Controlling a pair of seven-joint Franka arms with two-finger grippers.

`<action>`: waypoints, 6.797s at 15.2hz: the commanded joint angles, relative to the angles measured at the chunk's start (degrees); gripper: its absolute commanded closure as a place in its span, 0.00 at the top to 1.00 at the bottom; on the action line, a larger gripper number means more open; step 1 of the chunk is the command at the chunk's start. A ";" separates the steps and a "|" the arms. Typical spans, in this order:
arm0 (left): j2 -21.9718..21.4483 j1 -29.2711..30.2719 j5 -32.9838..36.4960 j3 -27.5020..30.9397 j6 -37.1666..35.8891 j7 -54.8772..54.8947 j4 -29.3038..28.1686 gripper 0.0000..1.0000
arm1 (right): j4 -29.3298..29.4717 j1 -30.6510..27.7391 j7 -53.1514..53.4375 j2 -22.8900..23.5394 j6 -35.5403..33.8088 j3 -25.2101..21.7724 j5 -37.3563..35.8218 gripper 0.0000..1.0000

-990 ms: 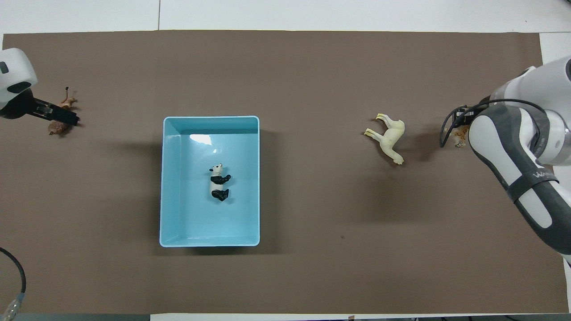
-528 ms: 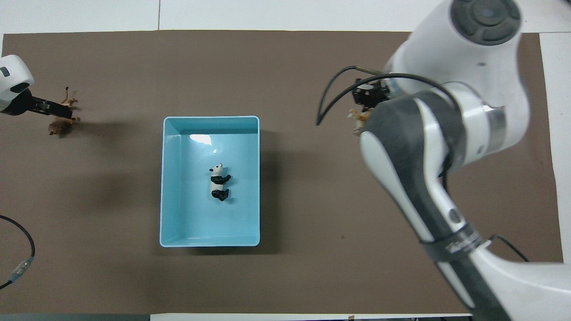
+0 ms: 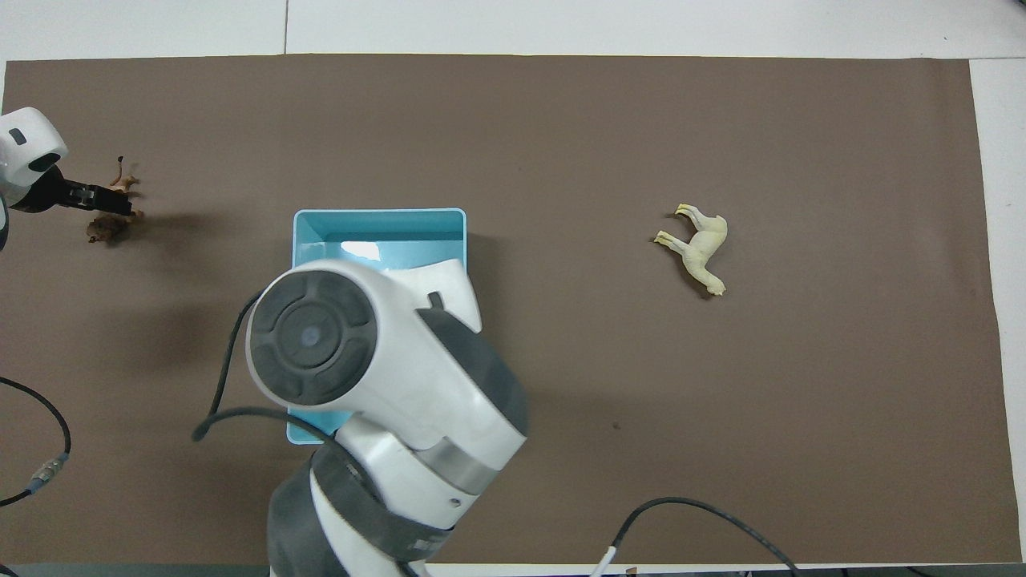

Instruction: Put all toys into storage box

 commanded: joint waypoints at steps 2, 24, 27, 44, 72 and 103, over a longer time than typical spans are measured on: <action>0.28 -0.18 -0.31 0.41 4.75 -1.15 -3.29 1.00 | -0.51 1.09 1.22 4.53 5.89 -0.43 -0.84 0.00; -17.37 -16.67 0.22 0.58 -23.95 -26.77 0.92 0.00 | -31.17 -34.77 -23.47 -7.78 15.99 -1.14 0.14 1.00; -22.55 -25.81 0.22 0.50 -29.24 -37.77 -1.79 0.03 | -35.13 -36.17 -26.80 -7.77 20.48 -1.22 -1.70 1.00; -27.76 -23.75 1.62 0.76 -22.55 -32.29 -7.63 1.00 | -29.83 -37.24 -32.26 -5.67 16.25 -1.14 -2.50 0.00; -35.49 -11.34 -0.75 -2.76 -38.92 -26.28 -1.19 1.00 | -5.26 -18.14 -1.01 -5.66 6.27 -3.68 9.45 1.00; -36.98 -11.87 -0.31 -2.93 -49.27 -23.12 -4.00 1.00 | -16.96 -54.72 -89.83 -31.59 -23.63 -3.77 -3.30 1.00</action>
